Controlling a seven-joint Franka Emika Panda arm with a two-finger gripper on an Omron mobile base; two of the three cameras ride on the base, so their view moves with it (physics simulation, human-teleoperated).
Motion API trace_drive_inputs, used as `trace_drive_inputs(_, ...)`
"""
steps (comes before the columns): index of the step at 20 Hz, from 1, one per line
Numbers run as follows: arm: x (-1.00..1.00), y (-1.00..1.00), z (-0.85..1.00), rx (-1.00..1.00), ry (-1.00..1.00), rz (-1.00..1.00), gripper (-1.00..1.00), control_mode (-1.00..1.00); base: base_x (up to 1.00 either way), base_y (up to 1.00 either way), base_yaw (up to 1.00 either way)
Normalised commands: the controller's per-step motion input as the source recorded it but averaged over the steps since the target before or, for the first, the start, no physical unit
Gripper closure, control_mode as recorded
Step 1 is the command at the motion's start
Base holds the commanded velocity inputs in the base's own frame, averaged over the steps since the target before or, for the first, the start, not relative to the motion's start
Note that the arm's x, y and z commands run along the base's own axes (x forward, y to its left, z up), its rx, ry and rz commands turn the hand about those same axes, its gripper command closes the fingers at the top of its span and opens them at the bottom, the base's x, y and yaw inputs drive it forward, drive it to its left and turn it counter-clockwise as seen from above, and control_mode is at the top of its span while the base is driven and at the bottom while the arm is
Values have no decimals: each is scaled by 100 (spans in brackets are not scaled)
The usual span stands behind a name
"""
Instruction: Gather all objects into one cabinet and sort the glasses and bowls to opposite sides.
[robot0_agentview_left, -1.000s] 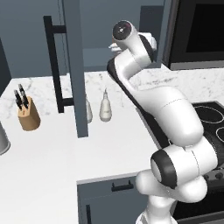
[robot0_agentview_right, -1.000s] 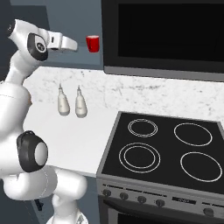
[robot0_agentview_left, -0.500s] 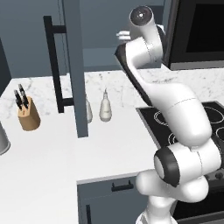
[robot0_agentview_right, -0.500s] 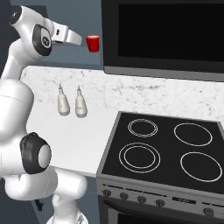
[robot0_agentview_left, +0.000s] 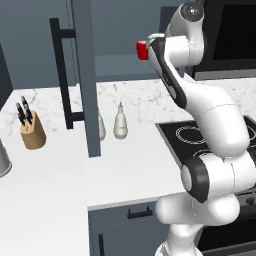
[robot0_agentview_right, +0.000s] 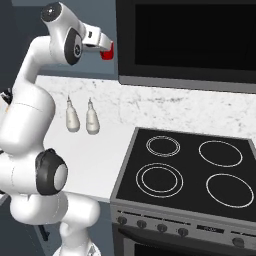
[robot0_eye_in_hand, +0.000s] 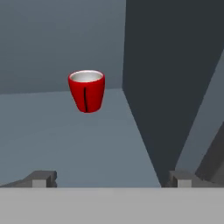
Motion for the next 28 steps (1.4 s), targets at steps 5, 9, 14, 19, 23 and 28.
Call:
trace_drive_inputs(5,33,13,0,-2,6,1,-100,-100,0,0,0)
trace_drive_inputs(9,29,37,-17,-8,2,0,-100,-100,0,0,0)
trace_drive_inputs(14,36,28,-18,-8,3,0,-100,-100,0,0,0)
trace_drive_inputs(19,59,-2,4,2,10,0,-100,-100,0,0,0)
trace_drive_inputs(23,64,0,4,1,14,0,-100,-100,0,0,0)
trace_drive_inputs(28,56,0,-8,-1,4,0,-100,-100,0,0,0)
